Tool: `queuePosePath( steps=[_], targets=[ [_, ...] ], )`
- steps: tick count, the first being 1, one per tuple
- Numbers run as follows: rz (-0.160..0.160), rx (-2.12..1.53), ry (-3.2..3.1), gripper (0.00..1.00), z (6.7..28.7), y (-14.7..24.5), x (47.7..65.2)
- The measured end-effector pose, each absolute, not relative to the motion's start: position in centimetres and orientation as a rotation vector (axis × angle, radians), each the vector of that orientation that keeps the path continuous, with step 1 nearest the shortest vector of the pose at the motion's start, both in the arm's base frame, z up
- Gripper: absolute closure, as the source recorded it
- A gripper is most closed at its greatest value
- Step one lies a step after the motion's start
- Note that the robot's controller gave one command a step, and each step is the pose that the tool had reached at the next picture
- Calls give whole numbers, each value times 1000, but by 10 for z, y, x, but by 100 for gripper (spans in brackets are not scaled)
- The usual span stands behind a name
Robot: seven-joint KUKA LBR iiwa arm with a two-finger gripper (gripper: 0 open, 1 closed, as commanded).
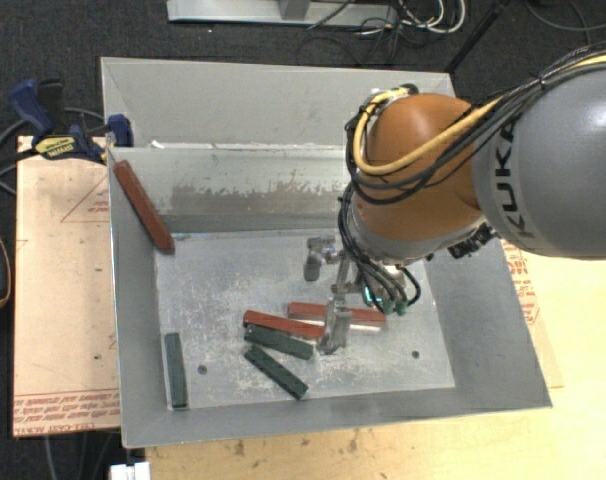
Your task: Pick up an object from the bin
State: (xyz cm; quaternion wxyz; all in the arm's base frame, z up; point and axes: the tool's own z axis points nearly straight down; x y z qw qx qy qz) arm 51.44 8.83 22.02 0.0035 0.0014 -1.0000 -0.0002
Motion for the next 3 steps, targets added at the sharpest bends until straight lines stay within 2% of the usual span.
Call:
queuePosePath(
  steps=[1, 2, 3],
  targets=[
    [1, 48, -3136, 0, 109, 55, 548],
    [-1, 81, -3135, 0, 68, 56, 552],
    [-1, 288, -3128, 0, 70, 31, 528]
  ],
)
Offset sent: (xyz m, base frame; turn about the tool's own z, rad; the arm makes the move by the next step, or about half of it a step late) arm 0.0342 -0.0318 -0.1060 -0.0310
